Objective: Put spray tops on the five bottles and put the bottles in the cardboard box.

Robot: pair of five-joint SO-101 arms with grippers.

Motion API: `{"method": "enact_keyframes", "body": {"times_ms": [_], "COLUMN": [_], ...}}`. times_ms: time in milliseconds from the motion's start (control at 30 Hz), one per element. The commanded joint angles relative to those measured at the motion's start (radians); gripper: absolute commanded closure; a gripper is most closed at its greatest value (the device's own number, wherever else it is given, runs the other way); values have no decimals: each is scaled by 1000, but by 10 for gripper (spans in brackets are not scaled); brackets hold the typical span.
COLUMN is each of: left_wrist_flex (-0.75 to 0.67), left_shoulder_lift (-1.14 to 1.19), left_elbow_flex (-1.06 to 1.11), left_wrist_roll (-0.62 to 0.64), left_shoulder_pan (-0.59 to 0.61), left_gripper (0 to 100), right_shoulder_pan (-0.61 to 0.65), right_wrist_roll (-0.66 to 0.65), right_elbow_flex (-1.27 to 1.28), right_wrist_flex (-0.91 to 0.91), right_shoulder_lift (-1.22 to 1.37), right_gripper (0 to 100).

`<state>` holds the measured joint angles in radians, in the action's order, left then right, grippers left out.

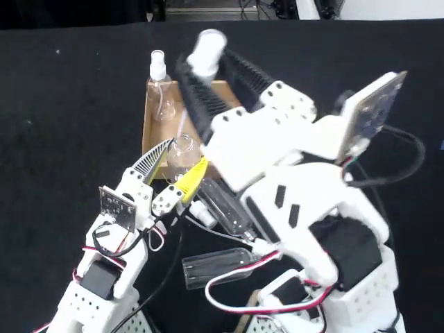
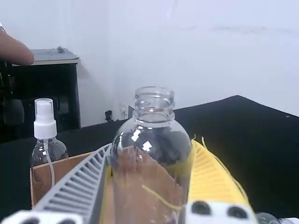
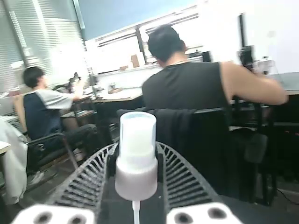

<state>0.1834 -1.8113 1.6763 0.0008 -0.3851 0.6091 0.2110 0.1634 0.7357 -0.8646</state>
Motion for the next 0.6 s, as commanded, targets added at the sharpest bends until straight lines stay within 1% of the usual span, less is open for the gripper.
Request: {"method": "enact_keyframes", "body": {"times_ms": [0,100,167,333,567], "left_wrist_flex": [5,5,5,5,5], "left_shoulder_lift": [-12,-12,-12,-12,-12], "left_elbow_flex": [22,22,22,22,22], "left_wrist_roll": [-2,-2,-2,-2,-2], "left_shoulder_pan": [-5,-5,-12,-12,-7], "left_gripper": [870,870,870,870,870], "right_shoulder_pan": [41,38,34,0,0], "right_wrist_roll": [-100,-157,-167,-160,-166], "right_elbow_flex": [-36,-2,31,130,242], "right_wrist_flex": [3,2,-12,-120,-130], "right_shoulder_lift": [-27,-24,-22,-24,-31], "right_gripper": [987,988,988,988,988]}}
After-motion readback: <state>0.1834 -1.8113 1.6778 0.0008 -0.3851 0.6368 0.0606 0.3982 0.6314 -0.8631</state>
